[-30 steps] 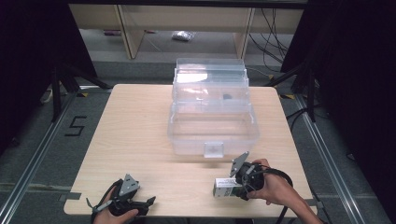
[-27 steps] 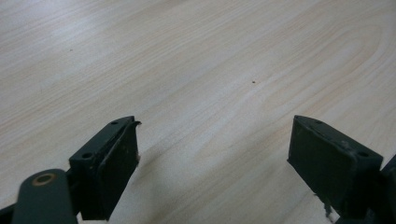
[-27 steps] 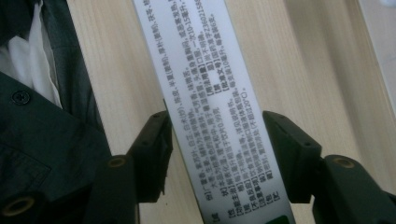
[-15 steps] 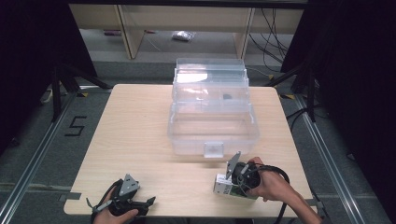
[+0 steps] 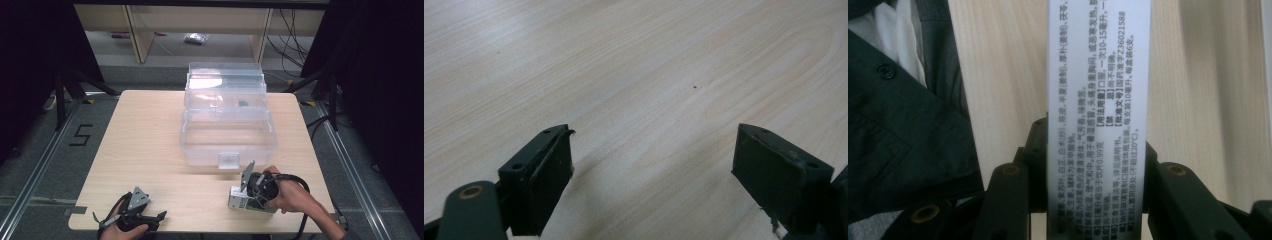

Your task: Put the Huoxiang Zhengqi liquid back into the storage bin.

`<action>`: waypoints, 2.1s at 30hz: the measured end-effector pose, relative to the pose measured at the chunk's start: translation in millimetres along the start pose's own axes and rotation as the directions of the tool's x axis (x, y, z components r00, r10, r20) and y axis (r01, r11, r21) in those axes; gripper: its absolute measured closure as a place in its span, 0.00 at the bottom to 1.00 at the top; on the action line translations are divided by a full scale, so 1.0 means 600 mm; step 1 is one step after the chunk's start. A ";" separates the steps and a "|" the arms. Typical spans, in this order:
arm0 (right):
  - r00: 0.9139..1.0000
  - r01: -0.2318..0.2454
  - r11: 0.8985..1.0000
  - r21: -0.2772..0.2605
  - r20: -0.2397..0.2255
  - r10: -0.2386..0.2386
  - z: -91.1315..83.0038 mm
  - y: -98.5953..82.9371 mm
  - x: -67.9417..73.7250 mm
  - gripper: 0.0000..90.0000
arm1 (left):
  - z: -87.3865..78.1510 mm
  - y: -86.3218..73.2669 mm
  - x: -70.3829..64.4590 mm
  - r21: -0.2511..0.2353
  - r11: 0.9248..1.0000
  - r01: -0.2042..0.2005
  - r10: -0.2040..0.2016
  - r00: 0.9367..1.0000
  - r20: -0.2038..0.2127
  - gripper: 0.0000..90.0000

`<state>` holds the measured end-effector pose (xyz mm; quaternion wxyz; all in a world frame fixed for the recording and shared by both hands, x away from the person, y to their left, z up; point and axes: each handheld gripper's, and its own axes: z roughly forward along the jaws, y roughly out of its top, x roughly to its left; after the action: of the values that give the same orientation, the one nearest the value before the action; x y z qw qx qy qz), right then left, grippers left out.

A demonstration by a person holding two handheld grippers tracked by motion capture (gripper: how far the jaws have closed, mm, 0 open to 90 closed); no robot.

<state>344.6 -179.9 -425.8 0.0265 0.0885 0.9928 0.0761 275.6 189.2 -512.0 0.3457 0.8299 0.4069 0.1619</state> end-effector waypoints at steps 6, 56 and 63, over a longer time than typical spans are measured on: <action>0.999 -0.038 0.999 0.028 0.008 0.038 -0.020 0.009 -0.001 0.72 | -0.001 0.000 0.000 -0.006 1.000 0.008 -0.008 1.000 0.002 0.17; 0.999 -0.016 0.998 -0.068 0.046 0.019 -0.193 0.054 -0.112 0.72 | -0.001 0.000 0.001 0.001 1.000 0.008 -0.008 1.000 0.003 0.17; 0.998 -0.032 0.997 -0.072 0.051 0.035 -0.203 0.065 -0.131 0.72 | -0.001 0.001 0.002 0.003 1.000 -0.009 0.009 1.000 0.006 0.17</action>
<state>420.2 -174.1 -296.6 0.0545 0.1061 0.9868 0.1095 276.1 190.1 -511.0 0.3449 0.8326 0.4026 0.1603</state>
